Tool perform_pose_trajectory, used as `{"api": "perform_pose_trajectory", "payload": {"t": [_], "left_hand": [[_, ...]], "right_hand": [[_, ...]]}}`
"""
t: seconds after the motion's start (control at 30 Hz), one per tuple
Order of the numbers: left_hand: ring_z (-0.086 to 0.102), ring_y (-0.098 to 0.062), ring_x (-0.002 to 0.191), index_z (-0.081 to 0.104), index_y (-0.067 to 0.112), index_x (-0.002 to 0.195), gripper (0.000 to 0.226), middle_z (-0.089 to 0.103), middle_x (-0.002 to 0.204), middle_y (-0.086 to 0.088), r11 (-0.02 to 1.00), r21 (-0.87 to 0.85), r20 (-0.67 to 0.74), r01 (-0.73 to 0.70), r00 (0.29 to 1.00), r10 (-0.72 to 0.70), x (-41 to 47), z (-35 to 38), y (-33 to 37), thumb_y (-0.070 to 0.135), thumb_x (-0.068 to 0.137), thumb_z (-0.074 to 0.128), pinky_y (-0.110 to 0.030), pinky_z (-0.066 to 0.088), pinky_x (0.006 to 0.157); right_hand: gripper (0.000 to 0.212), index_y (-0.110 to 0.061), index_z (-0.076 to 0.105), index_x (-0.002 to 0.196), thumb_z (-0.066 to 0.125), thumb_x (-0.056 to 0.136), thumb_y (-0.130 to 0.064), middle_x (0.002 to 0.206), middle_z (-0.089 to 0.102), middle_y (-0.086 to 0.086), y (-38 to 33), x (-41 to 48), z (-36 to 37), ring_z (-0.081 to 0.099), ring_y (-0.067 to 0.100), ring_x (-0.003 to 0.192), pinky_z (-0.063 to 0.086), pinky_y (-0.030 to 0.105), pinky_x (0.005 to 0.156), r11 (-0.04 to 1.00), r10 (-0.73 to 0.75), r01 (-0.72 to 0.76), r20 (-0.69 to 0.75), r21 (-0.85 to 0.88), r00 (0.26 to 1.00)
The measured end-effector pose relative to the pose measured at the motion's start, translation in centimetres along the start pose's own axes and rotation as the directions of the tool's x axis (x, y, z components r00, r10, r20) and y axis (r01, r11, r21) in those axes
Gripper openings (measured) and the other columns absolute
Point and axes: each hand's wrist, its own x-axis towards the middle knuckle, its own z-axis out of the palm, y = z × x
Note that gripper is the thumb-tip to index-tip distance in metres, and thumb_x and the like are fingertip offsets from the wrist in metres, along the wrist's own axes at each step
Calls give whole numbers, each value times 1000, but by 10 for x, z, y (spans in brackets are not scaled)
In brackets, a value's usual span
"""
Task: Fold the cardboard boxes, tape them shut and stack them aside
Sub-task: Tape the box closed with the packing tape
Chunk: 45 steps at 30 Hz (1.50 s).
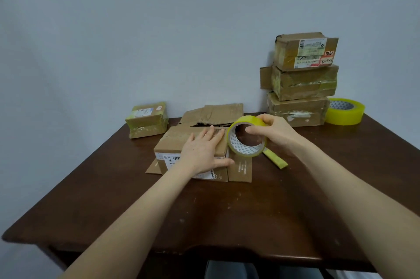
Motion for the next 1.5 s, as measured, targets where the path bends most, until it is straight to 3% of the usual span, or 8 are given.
{"api": "perform_pose_trajectory", "payload": {"t": [0.17, 0.37, 0.5, 0.7, 0.83, 0.93, 1.13, 1.5], "left_hand": [[3, -21, 148, -1, 32, 152, 96, -2, 161, -7, 1000, -7, 15, -4, 1000, 4, -2, -2, 0, 80, 77, 36, -49, 10, 118], [10, -29, 146, 18, 10, 150, 112, 11, 157, -20, 968, -88, 28, 236, 972, -234, -21, -6, -46, 80, 66, -6, -46, 12, 119], [7, -34, 146, 11, 18, 152, 94, 6, 158, -21, 938, -72, 51, 339, 941, -336, -22, -5, -50, 75, 78, 3, -49, 11, 118], [4, -23, 147, 3, 25, 153, 78, 0, 161, 3, 999, -16, -57, -49, 997, 48, -12, -6, 28, 66, 91, 26, -49, 7, 119], [7, -23, 147, 4, 19, 153, 73, 2, 161, -1, 1000, 8, -107, -18, 994, 19, -3, 2, 33, 38, 95, 44, -45, 11, 119], [8, -23, 147, 4, 17, 153, 73, 3, 161, -3, 999, 18, -95, -30, 995, 32, 0, 1, 28, 37, 95, 45, -44, 13, 119], [8, -22, 147, 5, 19, 153, 74, 3, 161, -3, 998, 20, -71, -59, 996, 60, 1, -2, 22, 38, 95, 46, -41, 13, 118], [10, -24, 147, 7, 20, 153, 71, 7, 161, -1, 1000, 16, -94, -21, 995, 22, 17, 4, 19, 31, 95, 46, -41, 13, 118]], "right_hand": [[26, -19, 68, 97, 78, 75, -28, 87, 69, 0, -7, -5, -15, 62, 12, 77, 42, 20, 61, 960, -59, 61, 18, -274, 998], [27, -23, 65, 98, 78, 75, -28, 86, 66, -4, 4, -7, -5, 61, 9, 77, 45, 19, 62, 952, -45, 53, 32, -303, 998], [31, -26, 63, 100, 79, 73, -31, 90, 65, -5, 12, -5, 7, 61, 12, 84, 47, 21, 67, 952, -60, 62, 17, -301, 998], [37, -30, 64, 104, 81, 71, -34, 99, 67, -6, 18, -3, 6, 61, 11, 93, 51, 28, 80, 967, -46, 48, 15, -250, 999], [52, -22, 58, 123, 79, 75, -26, 108, 62, -3, 34, -12, 1, 58, 7, 98, 44, 18, 77, 996, 51, -50, 12, -71, 999], [38, -20, 61, 107, 80, 74, -23, 91, 63, -5, 38, -17, -2, 59, 5, 83, 43, 17, 66, 994, 17, -20, -26, -110, 1000], [30, -20, 62, 97, 80, 74, -25, 83, 63, -2, 27, -13, -4, 59, 11, 77, 46, 24, 69, 974, -72, 69, -9, -214, 997], [33, -23, 61, 102, 76, 75, -35, 102, 62, 0, 35, -3, -8, 58, 16, 94, 45, 27, 74, 940, -22, -3, -68, -340, 997]]}}
